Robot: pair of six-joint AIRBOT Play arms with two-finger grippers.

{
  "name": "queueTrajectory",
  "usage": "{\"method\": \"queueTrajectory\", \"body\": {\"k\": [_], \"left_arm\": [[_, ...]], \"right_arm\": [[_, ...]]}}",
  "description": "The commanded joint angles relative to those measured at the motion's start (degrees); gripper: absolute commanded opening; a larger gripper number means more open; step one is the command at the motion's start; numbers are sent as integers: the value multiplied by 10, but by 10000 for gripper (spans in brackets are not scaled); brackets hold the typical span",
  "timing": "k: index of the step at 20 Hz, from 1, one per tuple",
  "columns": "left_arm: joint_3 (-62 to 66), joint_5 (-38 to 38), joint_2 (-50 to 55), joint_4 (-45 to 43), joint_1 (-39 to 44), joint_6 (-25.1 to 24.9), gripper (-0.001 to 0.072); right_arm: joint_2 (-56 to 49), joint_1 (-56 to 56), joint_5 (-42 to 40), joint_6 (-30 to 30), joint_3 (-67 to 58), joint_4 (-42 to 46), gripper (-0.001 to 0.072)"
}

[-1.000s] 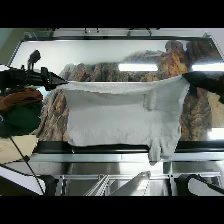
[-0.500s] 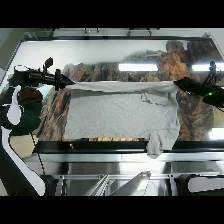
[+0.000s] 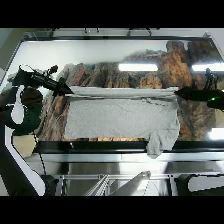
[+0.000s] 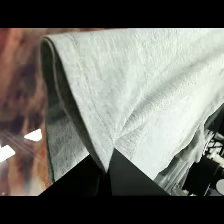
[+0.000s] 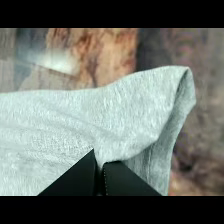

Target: Fold the shirts.

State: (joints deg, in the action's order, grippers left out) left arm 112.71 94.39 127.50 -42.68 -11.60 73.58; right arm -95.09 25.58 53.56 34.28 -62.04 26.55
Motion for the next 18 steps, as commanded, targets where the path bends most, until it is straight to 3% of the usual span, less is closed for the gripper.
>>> {"method": "queueTrajectory", "body": {"k": [1,2,4,5,8,11,13,15,18], "left_arm": [[1,31,0,-12,12,5,24],[2,43,-1,-12,12,11,232],[7,72,-8,-12,4,44,627],[16,93,-12,-12,-7,70,711],[19,122,-43,-12,-42,95,710],[-84,120,-115,-16,-59,62,709],[-182,103,-165,-65,-59,31,693],[-281,66,-206,-136,-58,12,693],[-400,28,-244,-195,-61,0,693]], "right_arm": [[-3,0,19,17,-1,20,269],[1,3,36,18,-1,20,367],[23,23,71,47,-1,34,365],[40,38,89,73,-1,55,365],[97,95,172,159,9,150,364],[169,141,212,209,104,220,365],[215,158,187,221,202,231,381],[235,156,143,219,287,216,503],[218,131,77,204,356,185,497]]}}
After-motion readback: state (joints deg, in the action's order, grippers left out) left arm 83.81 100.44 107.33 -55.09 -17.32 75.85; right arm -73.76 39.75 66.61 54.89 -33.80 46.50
